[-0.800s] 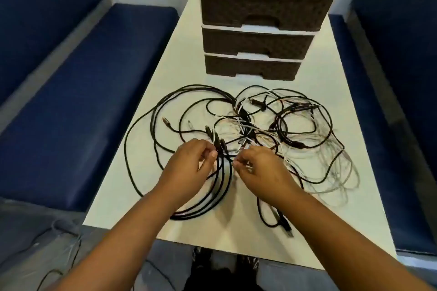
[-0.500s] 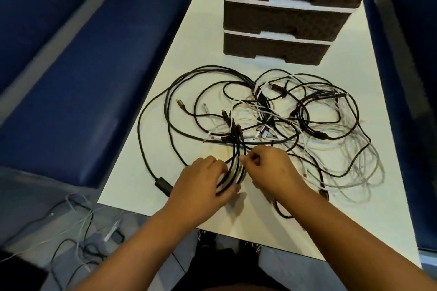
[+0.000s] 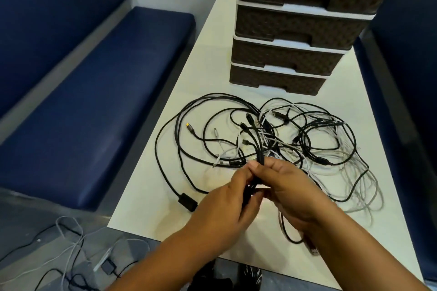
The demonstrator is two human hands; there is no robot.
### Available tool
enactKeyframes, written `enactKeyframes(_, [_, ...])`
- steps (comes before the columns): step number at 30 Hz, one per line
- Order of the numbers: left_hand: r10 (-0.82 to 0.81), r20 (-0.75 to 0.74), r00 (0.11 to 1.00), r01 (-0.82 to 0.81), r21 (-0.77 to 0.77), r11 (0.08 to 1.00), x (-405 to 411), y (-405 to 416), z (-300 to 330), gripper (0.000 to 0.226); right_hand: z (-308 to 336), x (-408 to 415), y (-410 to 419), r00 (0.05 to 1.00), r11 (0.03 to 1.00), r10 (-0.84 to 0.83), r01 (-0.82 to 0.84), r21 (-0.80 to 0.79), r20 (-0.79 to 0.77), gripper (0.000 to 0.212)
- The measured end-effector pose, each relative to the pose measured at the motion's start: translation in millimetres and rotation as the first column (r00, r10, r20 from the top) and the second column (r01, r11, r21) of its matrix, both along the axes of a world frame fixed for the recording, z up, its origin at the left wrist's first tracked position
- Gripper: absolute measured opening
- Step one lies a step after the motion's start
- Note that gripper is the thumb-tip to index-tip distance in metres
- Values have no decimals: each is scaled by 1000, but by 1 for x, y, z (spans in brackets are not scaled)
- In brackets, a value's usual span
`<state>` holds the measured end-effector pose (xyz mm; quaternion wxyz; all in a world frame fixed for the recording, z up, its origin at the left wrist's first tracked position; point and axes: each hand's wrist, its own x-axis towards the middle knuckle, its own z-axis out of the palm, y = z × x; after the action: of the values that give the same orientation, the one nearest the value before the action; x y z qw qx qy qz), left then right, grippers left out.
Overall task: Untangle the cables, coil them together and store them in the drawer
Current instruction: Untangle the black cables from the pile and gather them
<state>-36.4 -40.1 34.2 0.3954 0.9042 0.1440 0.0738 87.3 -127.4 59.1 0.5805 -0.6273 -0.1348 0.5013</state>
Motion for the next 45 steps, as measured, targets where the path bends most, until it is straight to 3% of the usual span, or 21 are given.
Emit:
enactKeyframes(4, [-82, -23, 996, 83, 68, 994, -8, 31, 9, 25, 44, 17, 8, 979, 968, -194, 202, 147, -63, 26])
enactKeyframes(8, [-66, 3, 998, 65, 173, 983, -8, 71, 9, 18, 71, 32, 11, 971, 936, -225, 239, 257, -83, 29])
enactKeyframes(10, [-30, -48, 998, 37, 160, 986, -7, 90, 1, 7, 83, 41, 9, 947, 897, -305, 321, 304, -100, 31])
enactKeyframes(13, [105, -136, 985, -88, 127, 988, -12, 123, -18, 18, 105, 68, -7, 894, 818, -432, 444, 364, -119, 33])
enactKeyframes(18, [299, 117, 947, -321, 375, 870, -11, 175, -14, 17, 119, 99, -40, 825, 793, -559, 505, 341, 77, 33])
enactKeyframes(20, [374, 176, 910, -411, 283, 867, -1, 177, 9, 17, 116, 98, -45, 804, 821, -557, 494, 285, 208, 28])
enactKeyframes(23, [378, 285, 881, -414, 75, 907, 27, 162, 55, 21, 105, 90, -40, 795, 884, -467, 418, 208, 387, 16])
enactKeyframes(28, [81, 467, 881, -113, 41, 993, 63, 115, 143, 23, 91, 80, -5, 728, 926, -372, 330, 181, 576, 4])
enactKeyframes(30, [-32, 503, 864, 4, 56, 998, 66, 102, 167, 21, 93, 81, 11, 688, 922, -382, 325, 209, 616, 15])
enactKeyframes(34, [-118, 588, 800, 144, 2, 990, 64, 85, 190, 21, 93, 89, 43, 707, 936, -347, 302, 180, 616, 37])
enactKeyframes(38, [-96, 653, 752, 209, -97, 973, 61, 83, 193, 22, 79, 93, 61, 720, 972, -227, 214, 101, 655, 17])
enactKeyframes(42, [58, 687, 724, 140, -229, 963, 65, 101, 175, 36, 81, 97, 69, 616, 961, -180, 276, 4, 767, 21])
enactKeyframes(45, [319, 613, 723, -84, -380, 921, 84, 123, 139, 61, 94, 104, 71, 603, 961, -186, 278, 15, 776, 18])
